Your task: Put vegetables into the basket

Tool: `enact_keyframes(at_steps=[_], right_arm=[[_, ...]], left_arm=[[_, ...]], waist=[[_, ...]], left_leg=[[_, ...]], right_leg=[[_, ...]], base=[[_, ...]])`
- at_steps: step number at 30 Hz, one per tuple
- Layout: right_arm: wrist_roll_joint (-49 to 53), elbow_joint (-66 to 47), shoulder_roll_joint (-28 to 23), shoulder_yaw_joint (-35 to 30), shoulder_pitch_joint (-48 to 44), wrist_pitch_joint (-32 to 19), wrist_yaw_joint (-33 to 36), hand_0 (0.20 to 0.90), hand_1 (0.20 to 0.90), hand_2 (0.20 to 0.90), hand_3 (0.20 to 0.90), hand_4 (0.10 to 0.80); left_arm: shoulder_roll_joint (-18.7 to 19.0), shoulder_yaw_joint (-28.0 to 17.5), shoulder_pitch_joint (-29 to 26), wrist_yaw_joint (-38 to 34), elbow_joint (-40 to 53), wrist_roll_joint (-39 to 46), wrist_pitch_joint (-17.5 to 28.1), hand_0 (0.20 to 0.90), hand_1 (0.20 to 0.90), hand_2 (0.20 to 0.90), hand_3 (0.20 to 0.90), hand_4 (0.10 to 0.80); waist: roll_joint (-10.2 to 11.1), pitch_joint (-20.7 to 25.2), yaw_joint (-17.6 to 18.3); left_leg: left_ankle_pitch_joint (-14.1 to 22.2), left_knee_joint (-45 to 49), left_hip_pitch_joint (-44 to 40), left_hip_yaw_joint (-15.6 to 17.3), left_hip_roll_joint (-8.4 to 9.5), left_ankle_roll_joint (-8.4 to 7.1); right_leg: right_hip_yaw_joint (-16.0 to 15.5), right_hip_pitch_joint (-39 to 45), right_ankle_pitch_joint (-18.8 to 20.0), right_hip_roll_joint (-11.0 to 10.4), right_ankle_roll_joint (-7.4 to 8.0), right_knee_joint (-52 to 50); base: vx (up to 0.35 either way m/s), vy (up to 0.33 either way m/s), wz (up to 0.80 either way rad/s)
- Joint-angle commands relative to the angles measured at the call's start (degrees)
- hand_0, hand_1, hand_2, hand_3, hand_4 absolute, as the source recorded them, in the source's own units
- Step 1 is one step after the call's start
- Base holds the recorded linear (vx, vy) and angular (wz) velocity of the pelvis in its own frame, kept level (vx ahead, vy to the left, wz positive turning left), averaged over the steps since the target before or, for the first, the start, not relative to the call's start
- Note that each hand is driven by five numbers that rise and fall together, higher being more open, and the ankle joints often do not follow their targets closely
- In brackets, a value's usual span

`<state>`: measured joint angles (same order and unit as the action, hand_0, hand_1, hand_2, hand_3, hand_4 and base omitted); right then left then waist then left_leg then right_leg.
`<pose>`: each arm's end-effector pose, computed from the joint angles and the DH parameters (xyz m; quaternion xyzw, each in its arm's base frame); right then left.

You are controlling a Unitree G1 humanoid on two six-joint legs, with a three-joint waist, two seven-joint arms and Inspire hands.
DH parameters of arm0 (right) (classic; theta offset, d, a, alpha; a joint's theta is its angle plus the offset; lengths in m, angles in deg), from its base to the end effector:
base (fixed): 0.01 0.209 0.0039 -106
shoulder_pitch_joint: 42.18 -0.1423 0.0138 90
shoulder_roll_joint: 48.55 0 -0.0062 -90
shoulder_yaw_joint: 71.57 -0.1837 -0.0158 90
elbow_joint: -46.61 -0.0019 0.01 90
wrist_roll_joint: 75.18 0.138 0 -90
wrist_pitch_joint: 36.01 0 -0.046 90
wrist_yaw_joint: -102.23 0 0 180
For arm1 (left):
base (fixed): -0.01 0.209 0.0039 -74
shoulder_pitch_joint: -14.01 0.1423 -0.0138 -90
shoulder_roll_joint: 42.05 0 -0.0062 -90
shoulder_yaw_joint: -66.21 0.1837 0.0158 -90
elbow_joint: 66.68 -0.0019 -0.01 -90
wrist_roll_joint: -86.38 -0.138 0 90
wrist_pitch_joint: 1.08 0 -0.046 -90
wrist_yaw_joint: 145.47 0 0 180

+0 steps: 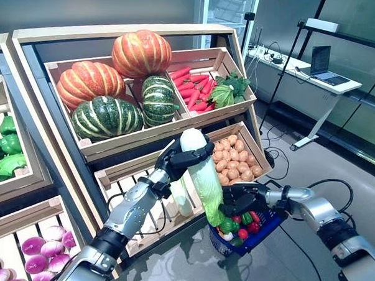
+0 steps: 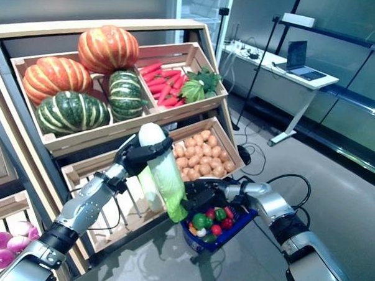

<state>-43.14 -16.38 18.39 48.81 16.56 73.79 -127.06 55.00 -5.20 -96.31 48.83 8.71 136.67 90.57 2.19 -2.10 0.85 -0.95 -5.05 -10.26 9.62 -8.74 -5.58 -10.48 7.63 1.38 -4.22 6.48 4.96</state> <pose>0.2852 -0.2237 0.0731 -0.0610 0.2877 0.4726 0.8307 0.2644 0.1643 0.0710 -0.1925 0.0034 -0.2523 0.9483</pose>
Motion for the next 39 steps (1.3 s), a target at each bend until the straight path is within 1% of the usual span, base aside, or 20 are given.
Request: enact_keyframes(at_steps=[1, 6, 11, 16, 18, 22, 28, 32, 33, 35, 38, 39], right_arm=[[15.64, -1.47, 4.74, -2.16, -16.57, -7.66, -10.94, 0.9, 0.9, 0.9, 0.9, 0.8], [17.77, -0.63, 3.51, -2.43, -17.51, -9.0, -14.24, 0.9, 0.9, 0.9, 0.9, 0.8], [22.86, -0.32, 3.94, -3.84, -18.37, -9.51, -14.16, 0.9, 0.9, 0.9, 0.9, 0.8], [25.46, -0.69, 5.52, -5.22, -18.35, -8.94, -14.79, 0.9, 0.9, 0.9, 0.9, 0.8], [25.04, -0.69, 6.19, -5.84, -18.2, -8.53, -14.94, 0.9, 0.9, 0.9, 0.9, 0.8], [24.18, 0.58, 6.28, -5.91, -18.42, -7.28, -14.09, 0.9, 0.9, 0.9, 0.9, 0.8], [21.26, 1.27, 8.17, -3.94, -18.27, -6.56, -10.36, 0.9, 0.9, 0.9, 0.9, 0.8], [22.38, 1.57, 10.38, -3.16, -17.69, -5.36, -8.1, 0.9, 0.9, 0.9, 0.9, 0.8], [22.69, 2.19, 11.8, -3.19, -17.65, -5.0, -7.0, 0.9, 0.9, 0.9, 0.9, 0.8], [23.11, 2.87, 12.83, -3.24, -17.77, -4.9, -6.15, 0.9, 0.9, 0.9, 0.9, 0.8], [22.96, 4.56, 15.55, -3.38, -18.13, -4.18, -2.2, 0.9, 0.9, 0.9, 0.9, 0.8], [22.96, 4.6, 15.63, -3.39, -18.13, -4.18, -2.01, 0.9, 0.9, 0.9, 0.9, 0.8]], left_arm=[[-3.04, 4.34, -9.45, 3.58, -4.26, -1.36, 3.66, 0.3, 0.3, 0.3, 0.3, 0.4], [-2.87, 4.02, -10.09, 4.64, -6.04, -1.55, 4.42, 0.3, 0.3, 0.3, 0.3, 0.4], [-3.54, 3.85, -10.74, 4.94, -7.48, -1.37, 4.78, 0.3, 0.3, 0.3, 0.3, 0.4], [-4.6, 3.66, -10.94, 5.31, -9.07, -2.3, 5.35, 0.3, 0.3, 0.3, 0.3, 0.4], [-4.96, 3.66, -11.0, 5.27, -9.47, -2.68, 5.43, 0.3, 0.3, 0.3, 0.3, 0.4], [-5.13, 3.04, -11.6, 5.68, -10.57, -0.78, 5.34, 0.3, 0.3, 0.3, 0.3, 0.4], [-6.82, 3.85, -12.01, 5.9, -8.63, 1.59, 6.13, 0.3, 0.3, 0.3, 0.3, 0.4], [-8.33, 4.84, -11.82, 5.44, -4.52, 3.31, 4.64, 0.3, 0.3, 0.3, 0.3, 0.4], [-9.09, 5.45, -11.7, 5.09, -3.17, 3.91, 3.94, 0.3, 0.3, 0.3, 0.3, 0.4], [-9.6, 5.93, -11.7, 4.96, -2.66, 4.47, 3.56, 0.3, 0.3, 0.3, 0.3, 0.4], [-11.02, 7.3, -11.38, 4.7, -1.87, 6.4, 2.85, 0.3, 0.3, 0.3, 0.3, 0.4], [-11.04, 7.33, -11.36, 4.68, -1.86, 6.52, 2.84, 0.3, 0.3, 0.3, 0.3, 0.4]], waist=[[0.8, 3.21, 0.39], [0.84, 3.47, 0.66], [0.8, 3.63, 0.94], [0.64, 3.69, 1.16], [0.61, 3.68, 1.19], [0.69, 3.82, 1.33], [0.54, 3.52, 1.59], [0.5, 3.17, 1.27], [0.48, 3.1, 1.05], [0.43, 3.0, 0.91], [0.38, 2.89, 0.63], [0.39, 2.9, 0.63]], left_leg=[[-0.12, 1.08, 3.04, 0.4, 1.66, 0.7], [-0.13, 1.09, 3.11, 0.53, 1.67, 0.56], [0.0, 1.01, 3.04, 0.57, 1.64, 0.5], [0.07, 1.07, 2.99, 0.77, 1.61, 0.44], [0.17, 1.06, 2.94, 0.79, 1.61, 0.45], [0.21, 1.02, 2.8, 0.88, 1.61, 0.43], [0.09, 1.14, 2.93, 0.84, 1.53, 0.48], [0.16, 1.15, 2.84, 0.59, 1.59, 0.56], [0.29, 1.13, 2.73, 0.53, 1.58, 0.62], [0.31, 1.09, 2.63, 0.46, 1.59, 0.67], [0.34, 0.98, 2.45, 0.18, 1.65, 0.73], [0.34, 0.97, 2.44, 0.17, 1.65, 0.73]], right_leg=[[-0.54, -0.51, -0.75, -2.51, -0.09, -3.82], [-0.21, -0.66, -0.7, -2.62, 0.05, -3.72], [0.08, -0.62, -0.63, -2.66, 0.16, -3.45], [0.34, -0.65, -0.64, -2.73, 0.2, -3.39], [0.43, -0.58, -0.75, -2.69, 0.22, -3.36], [0.47, -0.49, -0.74, -2.78, 0.31, -3.32], [1.1, -0.9, -0.84, -2.75, 0.2, -3.69], [0.95, -0.63, -0.92, -2.73, 0.03, -3.6], [0.77, -0.49, -0.95, -2.77, 0.02, -3.59], [0.67, -0.35, -0.93, -2.79, 0.02, -3.51], [0.44, -0.07, -0.76, -2.79, 0.07, -3.23], [0.43, -0.06, -0.75, -2.79, 0.07, -3.21]], base=[[0.0, 0.0, 0.0], [0.0, 0.0, 0.0], [0.0, 0.0, 0.0], [0.0, 0.0, 0.0], [0.0, 0.0, 0.0], [0.0, 0.0, 0.0], [0.0, 0.0, 0.0], [0.0, 0.0, 0.0], [0.035, -0.015, 0.01], [0.015, -0.007, 0.0], [0.038, -0.01, 0.01], [0.0, 0.0, 0.0]])
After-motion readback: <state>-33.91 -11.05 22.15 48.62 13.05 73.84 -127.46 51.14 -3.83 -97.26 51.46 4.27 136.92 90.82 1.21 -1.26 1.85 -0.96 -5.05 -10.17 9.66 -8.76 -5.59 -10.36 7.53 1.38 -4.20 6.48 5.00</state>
